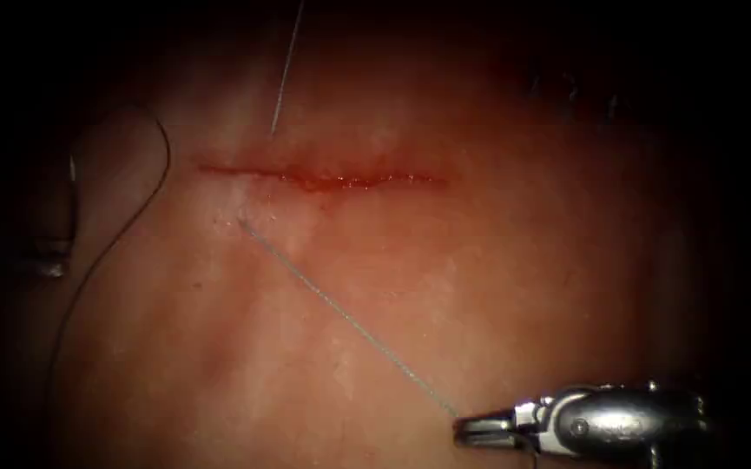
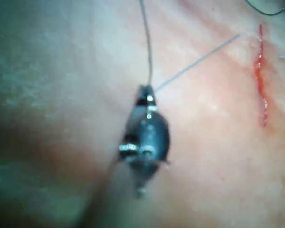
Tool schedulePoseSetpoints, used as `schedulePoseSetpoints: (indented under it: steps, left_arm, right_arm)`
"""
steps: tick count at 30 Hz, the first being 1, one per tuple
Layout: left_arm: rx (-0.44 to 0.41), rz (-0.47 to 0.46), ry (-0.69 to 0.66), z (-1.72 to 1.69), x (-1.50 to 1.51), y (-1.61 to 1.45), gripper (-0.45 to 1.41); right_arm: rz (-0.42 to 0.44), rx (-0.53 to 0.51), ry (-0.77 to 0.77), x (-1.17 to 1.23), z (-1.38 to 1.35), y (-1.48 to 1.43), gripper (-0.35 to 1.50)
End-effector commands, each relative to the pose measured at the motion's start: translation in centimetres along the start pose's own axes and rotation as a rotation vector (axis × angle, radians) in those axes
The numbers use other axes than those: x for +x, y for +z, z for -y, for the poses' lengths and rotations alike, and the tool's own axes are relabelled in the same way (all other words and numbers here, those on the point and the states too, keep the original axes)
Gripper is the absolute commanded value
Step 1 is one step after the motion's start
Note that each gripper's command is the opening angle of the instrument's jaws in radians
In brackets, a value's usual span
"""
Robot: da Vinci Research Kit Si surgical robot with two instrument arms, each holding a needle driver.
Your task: Wound Closure
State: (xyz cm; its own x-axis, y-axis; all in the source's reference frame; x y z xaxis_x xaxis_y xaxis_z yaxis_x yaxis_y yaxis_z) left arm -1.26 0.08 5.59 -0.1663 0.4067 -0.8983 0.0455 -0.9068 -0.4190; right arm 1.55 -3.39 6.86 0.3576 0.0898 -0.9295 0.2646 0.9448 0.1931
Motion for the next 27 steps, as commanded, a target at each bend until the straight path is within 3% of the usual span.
schedulePoseSetpoints:
  steps: [1,2,6,12,17,21,27]
  left_arm:
    - [0.000,-0.001,0.002,0.05,-0.05,0.05,-0.45]
    - [0.000,-0.001,0.002,0.05,-0.05,0.05,-0.45]
    - [0.000,-0.001,0.002,0.04,-0.05,0.05,-0.45]
    - [0.001,-0.001,0.008,0.04,-0.05,0.04,-0.45]
    - [0.001,-0.001,0.008,0.03,-0.05,0.05,-0.45]
    - [0.002,0.000,0.008,0.03,-0.05,0.06,-0.45]
    - [0.001,0.000,0.007,0.02,-0.04,0.04,-0.45]
  right_arm:
    - [-0.002,0.002,0.010,-0.04,0.01,0.04,0.05]
    - [-0.003,0.004,0.021,-0.06,0.01,0.01,0.49]
    - [-0.010,0.010,0.052,-0.12,-0.01,-0.18,0.96]
    - [-0.084,-0.003,0.107,-0.21,-0.21,-0.77,1.11]
    - [-0.092,-0.009,0.128,-0.24,-0.41,-1.07,1.01]
    - [-0.078,-0.053,0.149,-0.21,-0.71,-0.93,0.98]
    - [-0.077,-0.103,0.143,-0.16,-1.15,-0.40,0.98]
